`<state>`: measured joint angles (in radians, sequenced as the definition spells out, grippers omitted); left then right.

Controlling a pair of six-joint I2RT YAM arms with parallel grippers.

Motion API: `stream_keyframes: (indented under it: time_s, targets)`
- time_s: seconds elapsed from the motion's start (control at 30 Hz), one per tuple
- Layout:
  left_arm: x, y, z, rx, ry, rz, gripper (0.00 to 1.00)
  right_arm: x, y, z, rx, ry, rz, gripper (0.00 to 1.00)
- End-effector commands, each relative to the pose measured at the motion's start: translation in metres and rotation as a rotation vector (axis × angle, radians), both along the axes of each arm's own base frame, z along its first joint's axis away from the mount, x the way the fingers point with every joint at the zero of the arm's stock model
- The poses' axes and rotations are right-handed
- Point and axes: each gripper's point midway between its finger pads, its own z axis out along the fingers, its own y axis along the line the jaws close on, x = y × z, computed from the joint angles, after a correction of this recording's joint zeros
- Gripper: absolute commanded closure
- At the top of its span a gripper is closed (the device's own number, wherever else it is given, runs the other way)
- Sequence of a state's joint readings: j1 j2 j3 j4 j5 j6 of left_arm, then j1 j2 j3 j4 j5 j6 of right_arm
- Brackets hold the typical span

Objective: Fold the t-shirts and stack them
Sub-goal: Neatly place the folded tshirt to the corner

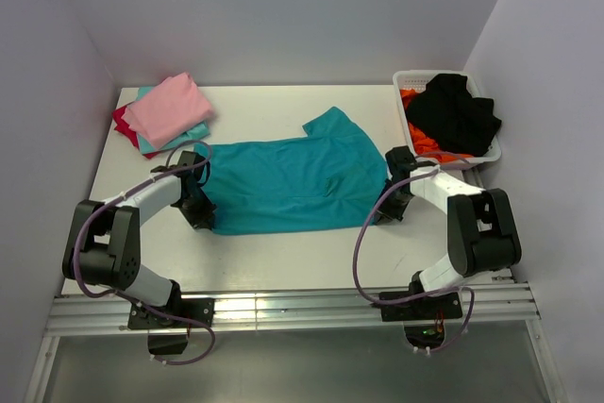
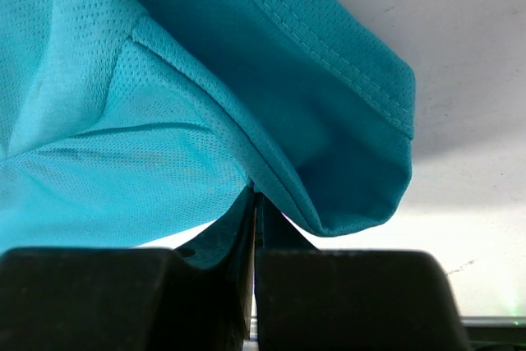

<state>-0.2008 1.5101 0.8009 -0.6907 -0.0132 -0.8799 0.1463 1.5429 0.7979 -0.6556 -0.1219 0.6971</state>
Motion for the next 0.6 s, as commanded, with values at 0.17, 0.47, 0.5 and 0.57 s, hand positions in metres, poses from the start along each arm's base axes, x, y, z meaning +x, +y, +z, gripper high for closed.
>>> stream_keyframes:
  time_s: [0.17, 0.47, 0.5, 0.57]
  targets:
    - [-0.002, -0.011, 0.004, -0.043, -0.059, -0.022, 1.0, -0.046, -0.025, -0.005, -0.11, 0.019, -0.034, 1.0]
    - [-0.035, -0.028, 0.018, -0.064, -0.044, -0.076, 1.0, -0.072, -0.032, 0.037, -0.148, 0.015, -0.064, 1.0]
    - [-0.036, -0.03, 0.021, -0.069, -0.045, -0.071, 1.0, -0.079, -0.033, 0.038, -0.148, 0.037, -0.063, 1.0]
    - [-0.045, -0.033, 0.028, -0.074, -0.032, -0.079, 1.0, -0.085, -0.032, 0.04, -0.137, 0.039, -0.063, 1.0]
